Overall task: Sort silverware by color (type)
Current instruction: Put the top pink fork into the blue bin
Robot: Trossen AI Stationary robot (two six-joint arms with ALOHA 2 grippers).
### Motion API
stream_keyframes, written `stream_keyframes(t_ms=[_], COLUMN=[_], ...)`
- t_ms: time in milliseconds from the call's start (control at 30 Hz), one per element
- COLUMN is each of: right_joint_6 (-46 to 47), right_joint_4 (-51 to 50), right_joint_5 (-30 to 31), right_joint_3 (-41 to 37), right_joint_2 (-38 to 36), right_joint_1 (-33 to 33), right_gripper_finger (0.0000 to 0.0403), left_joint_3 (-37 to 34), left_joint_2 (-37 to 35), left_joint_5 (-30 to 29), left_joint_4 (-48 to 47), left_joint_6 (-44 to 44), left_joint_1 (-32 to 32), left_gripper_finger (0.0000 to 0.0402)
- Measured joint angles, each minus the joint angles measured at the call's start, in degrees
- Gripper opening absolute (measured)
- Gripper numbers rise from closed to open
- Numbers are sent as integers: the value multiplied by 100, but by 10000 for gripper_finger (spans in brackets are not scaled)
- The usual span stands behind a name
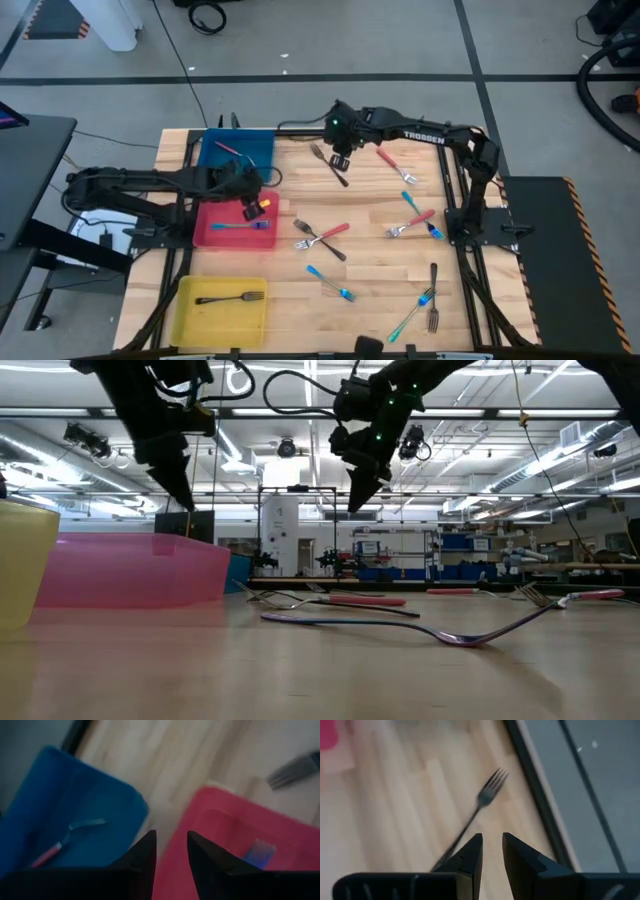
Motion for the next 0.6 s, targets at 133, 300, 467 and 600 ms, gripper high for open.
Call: stream_keyframes(t_ms=[133,300,467,600], right_joint_6=[-112,-127,-199,-515], right_joint_4=[374,711,796,595], right_joint_5=[1,0,12,148], right_joint_3=[0,0,0,0], right_joint_2=[0,0,0,0], right_joint_1=[-248,-486,-643,-678], right_gripper_finger=[83,83,83,86], left_joint_3=[0,0,0,0], left_joint_2=[0,0,0,0], left_joint_5=[-4,-1,-1,3], left_joint_4=[365,406,398,421], left_joint_6=[343,360,358,358], left_joint_1=[482,1023,1314,1364], left_gripper_finger=[110,110,110,110])
